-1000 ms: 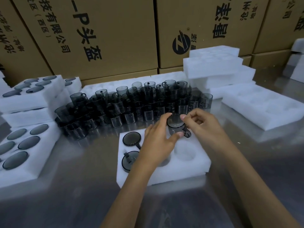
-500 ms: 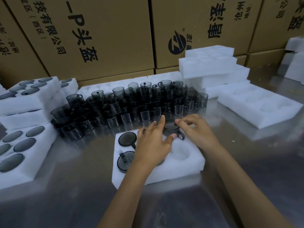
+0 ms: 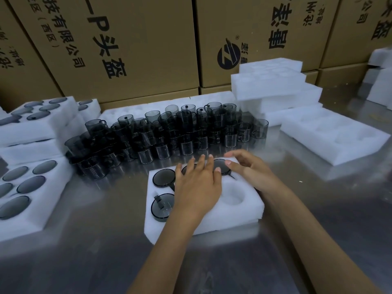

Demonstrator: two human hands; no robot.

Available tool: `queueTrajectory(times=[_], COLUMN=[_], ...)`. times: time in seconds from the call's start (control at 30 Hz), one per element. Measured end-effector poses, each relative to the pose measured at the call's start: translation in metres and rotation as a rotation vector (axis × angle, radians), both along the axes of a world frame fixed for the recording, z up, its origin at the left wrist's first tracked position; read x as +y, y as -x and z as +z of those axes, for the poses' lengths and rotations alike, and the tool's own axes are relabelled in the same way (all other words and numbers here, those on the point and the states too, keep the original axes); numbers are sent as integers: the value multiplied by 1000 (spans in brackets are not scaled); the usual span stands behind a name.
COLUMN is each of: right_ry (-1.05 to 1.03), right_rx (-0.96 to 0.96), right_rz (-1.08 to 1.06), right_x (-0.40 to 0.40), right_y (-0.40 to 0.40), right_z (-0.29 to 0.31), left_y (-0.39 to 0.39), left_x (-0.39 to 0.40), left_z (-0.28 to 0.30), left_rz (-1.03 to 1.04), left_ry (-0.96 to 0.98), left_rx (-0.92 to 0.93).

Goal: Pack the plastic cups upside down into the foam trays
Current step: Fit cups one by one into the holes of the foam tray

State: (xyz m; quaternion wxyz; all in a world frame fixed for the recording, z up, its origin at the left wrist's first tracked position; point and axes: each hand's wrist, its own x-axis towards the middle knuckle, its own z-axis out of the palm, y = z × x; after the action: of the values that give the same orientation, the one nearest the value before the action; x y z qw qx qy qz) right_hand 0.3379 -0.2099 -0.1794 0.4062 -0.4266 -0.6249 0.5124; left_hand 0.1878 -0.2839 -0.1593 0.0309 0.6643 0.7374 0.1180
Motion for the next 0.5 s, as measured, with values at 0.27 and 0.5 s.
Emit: queueTrajectory(times=[0.27, 0.5], right_ry=[-82, -123], right_rx=[-14, -269], right_rz=[-431, -492], right_x=[30, 76], right_y=[2, 10], right_z=[-15, -18], left_y=[1, 22], left_x=[-2, 2], left_z=[0, 3], left_rz=[-12, -107], left_ry=[-49, -47], left_rx=[35, 14])
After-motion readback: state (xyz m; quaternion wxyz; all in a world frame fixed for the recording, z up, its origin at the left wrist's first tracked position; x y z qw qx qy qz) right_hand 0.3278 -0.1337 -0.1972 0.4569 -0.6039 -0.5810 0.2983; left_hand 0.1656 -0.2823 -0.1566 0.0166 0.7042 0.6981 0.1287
